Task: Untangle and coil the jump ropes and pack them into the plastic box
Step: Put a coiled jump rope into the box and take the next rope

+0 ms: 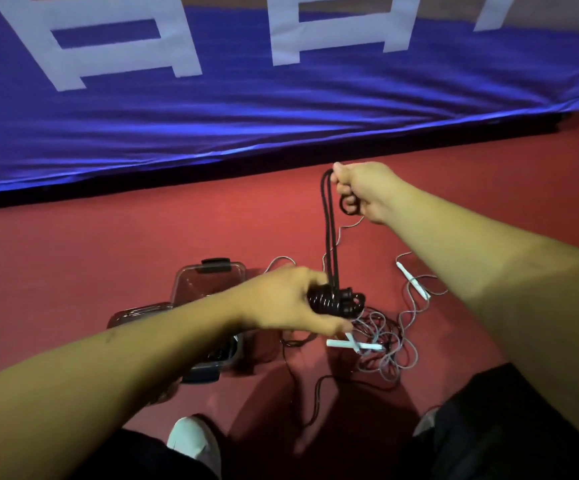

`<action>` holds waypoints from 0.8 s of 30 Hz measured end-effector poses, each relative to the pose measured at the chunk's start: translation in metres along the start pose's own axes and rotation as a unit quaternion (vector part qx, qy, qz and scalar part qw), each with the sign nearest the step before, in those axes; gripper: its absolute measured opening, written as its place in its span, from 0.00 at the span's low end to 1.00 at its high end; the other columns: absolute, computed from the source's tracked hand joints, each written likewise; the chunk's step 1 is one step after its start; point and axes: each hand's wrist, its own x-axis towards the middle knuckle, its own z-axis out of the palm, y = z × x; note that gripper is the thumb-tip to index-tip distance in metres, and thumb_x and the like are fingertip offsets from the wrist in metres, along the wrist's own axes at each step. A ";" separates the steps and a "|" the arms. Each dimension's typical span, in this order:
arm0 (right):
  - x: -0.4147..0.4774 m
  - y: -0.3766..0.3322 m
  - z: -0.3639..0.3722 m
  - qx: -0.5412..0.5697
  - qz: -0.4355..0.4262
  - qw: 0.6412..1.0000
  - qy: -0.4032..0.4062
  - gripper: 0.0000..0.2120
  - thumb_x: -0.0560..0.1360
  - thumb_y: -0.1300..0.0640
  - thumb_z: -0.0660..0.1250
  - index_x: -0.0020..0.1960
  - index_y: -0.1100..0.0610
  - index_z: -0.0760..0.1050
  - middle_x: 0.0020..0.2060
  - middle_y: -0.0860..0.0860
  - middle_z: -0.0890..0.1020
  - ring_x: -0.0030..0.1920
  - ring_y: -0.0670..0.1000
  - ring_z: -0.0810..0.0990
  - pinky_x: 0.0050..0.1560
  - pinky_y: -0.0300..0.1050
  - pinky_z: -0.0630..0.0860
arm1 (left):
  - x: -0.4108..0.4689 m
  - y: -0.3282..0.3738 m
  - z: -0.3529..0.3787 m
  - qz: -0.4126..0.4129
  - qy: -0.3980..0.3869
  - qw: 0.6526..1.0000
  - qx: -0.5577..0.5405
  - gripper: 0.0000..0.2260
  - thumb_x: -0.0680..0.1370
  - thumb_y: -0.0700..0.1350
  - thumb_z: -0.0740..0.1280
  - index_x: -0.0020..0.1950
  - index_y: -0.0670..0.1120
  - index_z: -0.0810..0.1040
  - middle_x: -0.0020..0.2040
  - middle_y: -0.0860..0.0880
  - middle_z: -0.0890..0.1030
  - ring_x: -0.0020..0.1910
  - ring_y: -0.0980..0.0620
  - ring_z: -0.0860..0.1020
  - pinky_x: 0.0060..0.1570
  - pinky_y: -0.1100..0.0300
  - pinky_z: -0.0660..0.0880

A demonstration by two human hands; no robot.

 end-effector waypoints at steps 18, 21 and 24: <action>-0.026 0.011 0.020 -0.370 0.093 0.857 -0.345 0.13 0.79 0.52 0.65 0.38 0.56 0.80 0.26 0.49 0.70 0.26 0.48 0.63 0.24 0.37 0.60 | -0.024 -0.043 -0.122 -0.123 0.405 0.885 -0.192 0.14 0.75 0.50 0.73 0.59 0.52 0.75 0.34 0.41 0.79 0.22 0.48 0.72 0.20 0.61 0.69; -0.041 -0.010 0.034 -0.430 -0.072 0.852 -0.290 0.14 0.78 0.51 0.66 0.36 0.54 0.79 0.24 0.47 0.71 0.29 0.48 0.66 0.28 0.39 0.63 | -0.027 -0.071 -0.132 -0.176 0.395 0.901 -0.040 0.21 0.72 0.52 0.76 0.63 0.56 0.76 0.37 0.45 0.81 0.24 0.49 0.74 0.23 0.62 0.72; -0.056 -0.017 0.048 -0.422 -0.097 0.845 -0.314 0.15 0.80 0.53 0.62 0.37 0.56 0.77 0.26 0.50 0.71 0.26 0.49 0.68 0.26 0.37 0.65 | -0.023 -0.088 -0.136 -0.218 0.378 0.893 0.113 0.25 0.69 0.58 0.77 0.63 0.59 0.75 0.49 0.48 0.83 0.34 0.47 0.79 0.41 0.54 0.80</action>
